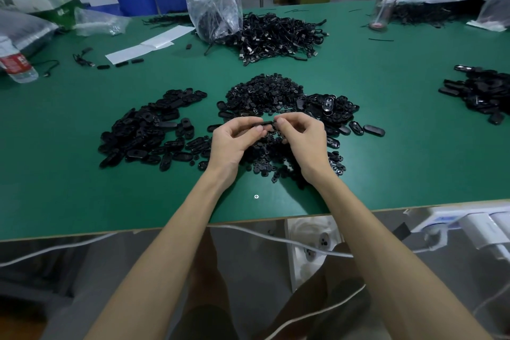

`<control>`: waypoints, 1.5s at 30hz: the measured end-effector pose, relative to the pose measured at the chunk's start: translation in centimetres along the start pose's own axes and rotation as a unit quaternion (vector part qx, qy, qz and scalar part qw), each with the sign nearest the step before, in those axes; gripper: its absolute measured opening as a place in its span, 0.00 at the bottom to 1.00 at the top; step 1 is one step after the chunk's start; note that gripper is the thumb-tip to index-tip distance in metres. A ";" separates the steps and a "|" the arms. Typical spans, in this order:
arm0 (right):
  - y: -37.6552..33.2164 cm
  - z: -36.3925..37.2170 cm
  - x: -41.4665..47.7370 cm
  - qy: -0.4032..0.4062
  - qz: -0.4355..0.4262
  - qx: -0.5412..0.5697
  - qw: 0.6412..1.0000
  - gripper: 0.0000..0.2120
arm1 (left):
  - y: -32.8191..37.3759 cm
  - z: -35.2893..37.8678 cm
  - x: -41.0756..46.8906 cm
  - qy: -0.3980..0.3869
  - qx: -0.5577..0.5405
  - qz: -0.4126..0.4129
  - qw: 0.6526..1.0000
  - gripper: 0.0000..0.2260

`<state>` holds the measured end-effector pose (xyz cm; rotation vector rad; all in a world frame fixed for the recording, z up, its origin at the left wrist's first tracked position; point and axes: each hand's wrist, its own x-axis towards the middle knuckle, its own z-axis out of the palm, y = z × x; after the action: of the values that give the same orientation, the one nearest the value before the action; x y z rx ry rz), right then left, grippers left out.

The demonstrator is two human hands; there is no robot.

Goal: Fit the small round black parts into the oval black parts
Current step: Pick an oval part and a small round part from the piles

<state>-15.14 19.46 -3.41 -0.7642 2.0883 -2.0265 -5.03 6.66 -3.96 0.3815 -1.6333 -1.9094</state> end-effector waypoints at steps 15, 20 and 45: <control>0.1 -0.2 -0.1 -0.012 -0.002 0.012 1.000 0.05 | 0.0 0.0 0.0 0.014 0.051 0.006 0.999 0.13; 0.3 -0.2 0.0 -0.004 0.000 0.051 0.999 0.05 | -0.1 0.1 0.1 0.025 0.065 0.009 0.998 0.14; 0.5 0.1 0.3 -0.055 -0.022 0.003 0.998 0.04 | -0.3 0.5 -0.1 0.046 0.045 0.015 0.998 0.09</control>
<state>-15.46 19.24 -3.85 -0.9083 2.0213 -1.9635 -5.35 7.11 -4.11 0.4718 -1.6589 -1.7738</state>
